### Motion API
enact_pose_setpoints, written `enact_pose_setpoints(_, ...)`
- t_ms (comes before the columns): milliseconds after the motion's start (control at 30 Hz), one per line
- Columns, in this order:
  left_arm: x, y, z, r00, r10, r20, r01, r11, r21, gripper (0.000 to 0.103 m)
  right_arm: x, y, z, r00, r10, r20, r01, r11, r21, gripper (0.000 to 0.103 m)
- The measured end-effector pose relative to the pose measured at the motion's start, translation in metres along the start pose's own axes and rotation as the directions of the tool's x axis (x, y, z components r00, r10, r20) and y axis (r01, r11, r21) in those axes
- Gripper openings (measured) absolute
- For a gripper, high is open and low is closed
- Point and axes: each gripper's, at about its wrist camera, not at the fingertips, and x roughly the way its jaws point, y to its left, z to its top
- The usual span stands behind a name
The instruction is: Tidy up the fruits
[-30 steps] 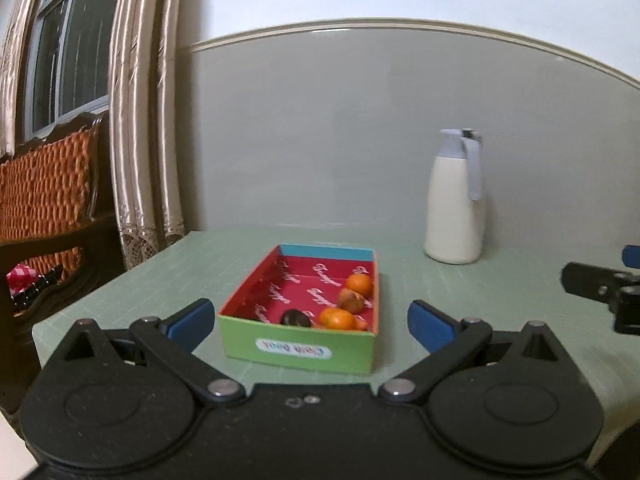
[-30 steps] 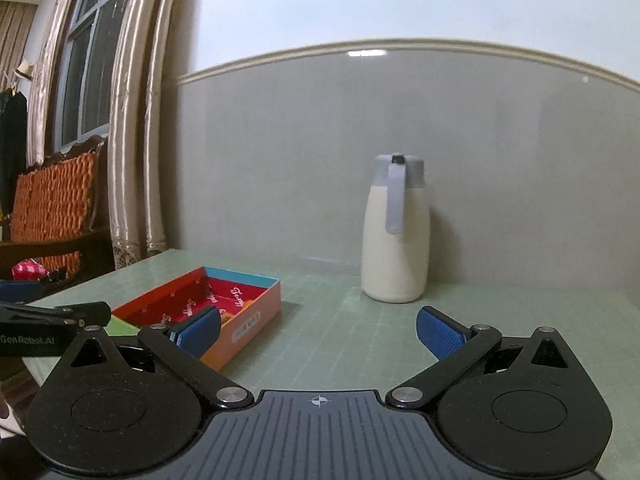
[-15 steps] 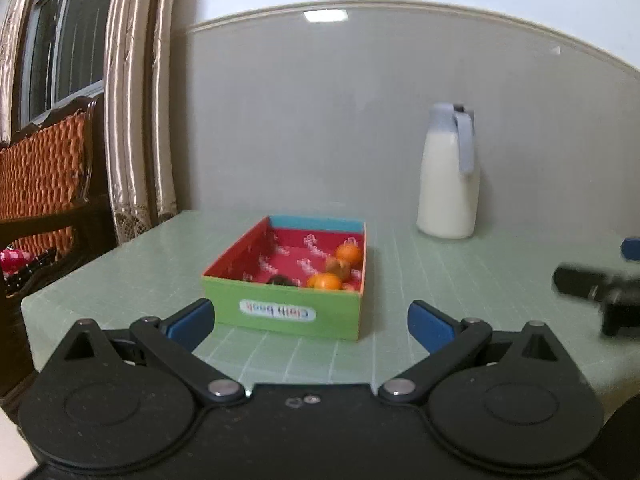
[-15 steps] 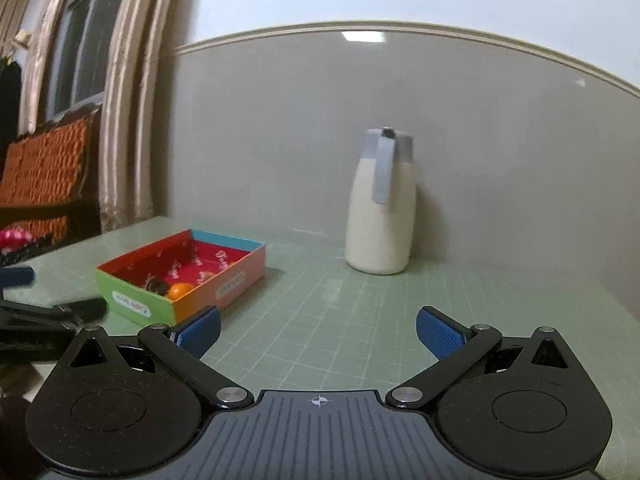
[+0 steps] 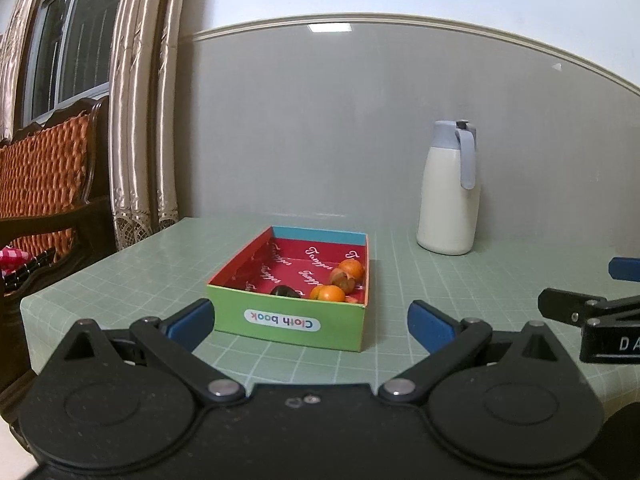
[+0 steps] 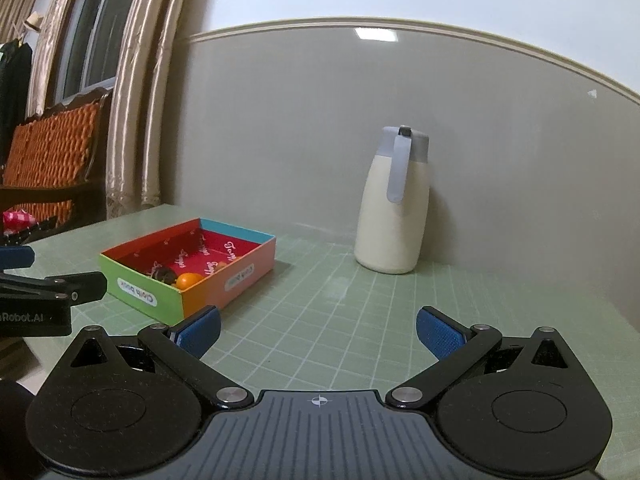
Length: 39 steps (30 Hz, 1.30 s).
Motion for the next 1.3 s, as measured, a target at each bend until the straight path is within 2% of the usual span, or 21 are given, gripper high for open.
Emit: enact_pose_setpoints(1300, -0.0024, -0.0041, -0.0016, 1.000, -0.002, 0.005, 0.002, 1.000, 0.029, 0.097, -0.0017, -0.0057, 0.0005, 1.000, 0.003, 0.005, -0.003, 1.000, 0.022, 0.103)
